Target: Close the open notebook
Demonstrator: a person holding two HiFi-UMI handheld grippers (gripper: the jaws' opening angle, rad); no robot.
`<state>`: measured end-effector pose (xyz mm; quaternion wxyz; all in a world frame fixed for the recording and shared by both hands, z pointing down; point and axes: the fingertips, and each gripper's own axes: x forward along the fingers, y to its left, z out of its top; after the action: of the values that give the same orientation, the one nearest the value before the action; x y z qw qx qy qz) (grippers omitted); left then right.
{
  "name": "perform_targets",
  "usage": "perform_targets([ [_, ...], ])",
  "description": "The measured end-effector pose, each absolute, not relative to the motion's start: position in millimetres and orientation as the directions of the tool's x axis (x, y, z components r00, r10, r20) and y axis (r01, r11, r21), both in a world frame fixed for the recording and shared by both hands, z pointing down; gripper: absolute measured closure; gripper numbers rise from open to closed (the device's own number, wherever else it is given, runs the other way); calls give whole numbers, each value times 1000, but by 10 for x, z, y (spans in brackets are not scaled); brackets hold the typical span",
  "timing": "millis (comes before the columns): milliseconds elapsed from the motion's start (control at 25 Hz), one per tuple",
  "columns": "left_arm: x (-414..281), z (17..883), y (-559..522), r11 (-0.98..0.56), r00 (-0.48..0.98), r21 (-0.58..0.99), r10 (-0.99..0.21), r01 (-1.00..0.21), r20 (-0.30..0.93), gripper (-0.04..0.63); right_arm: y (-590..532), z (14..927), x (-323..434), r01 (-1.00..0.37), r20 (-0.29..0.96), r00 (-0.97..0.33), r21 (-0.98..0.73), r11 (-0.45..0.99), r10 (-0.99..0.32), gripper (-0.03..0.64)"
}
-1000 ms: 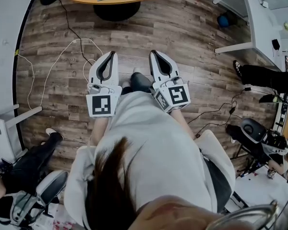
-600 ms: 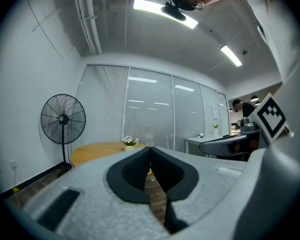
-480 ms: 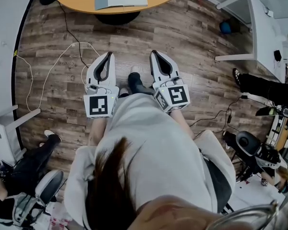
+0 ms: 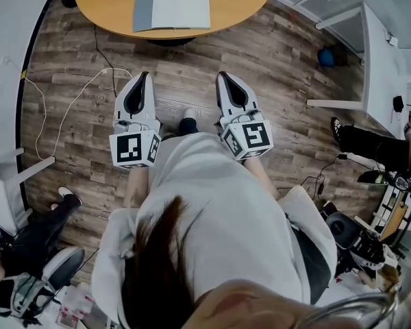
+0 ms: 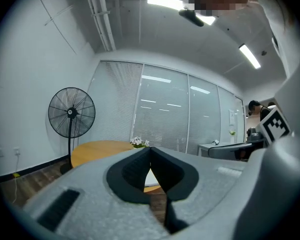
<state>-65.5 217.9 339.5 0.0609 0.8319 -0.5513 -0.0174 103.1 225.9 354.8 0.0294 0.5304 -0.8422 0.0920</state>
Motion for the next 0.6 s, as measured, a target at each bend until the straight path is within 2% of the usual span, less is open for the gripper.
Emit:
perform_targets([
  [200, -631, 3443, 1971, -334, 343, 149, -939, -931, 39, 584, 2054, 3581, 1224, -899, 155, -435, -122, 420, -887, 614],
  [600, -411, 3455, 1633, -379, 390, 161, -920, -911, 41, 584, 1793, 3667, 1469, -917, 187, -395, -142, 373, -899, 614],
])
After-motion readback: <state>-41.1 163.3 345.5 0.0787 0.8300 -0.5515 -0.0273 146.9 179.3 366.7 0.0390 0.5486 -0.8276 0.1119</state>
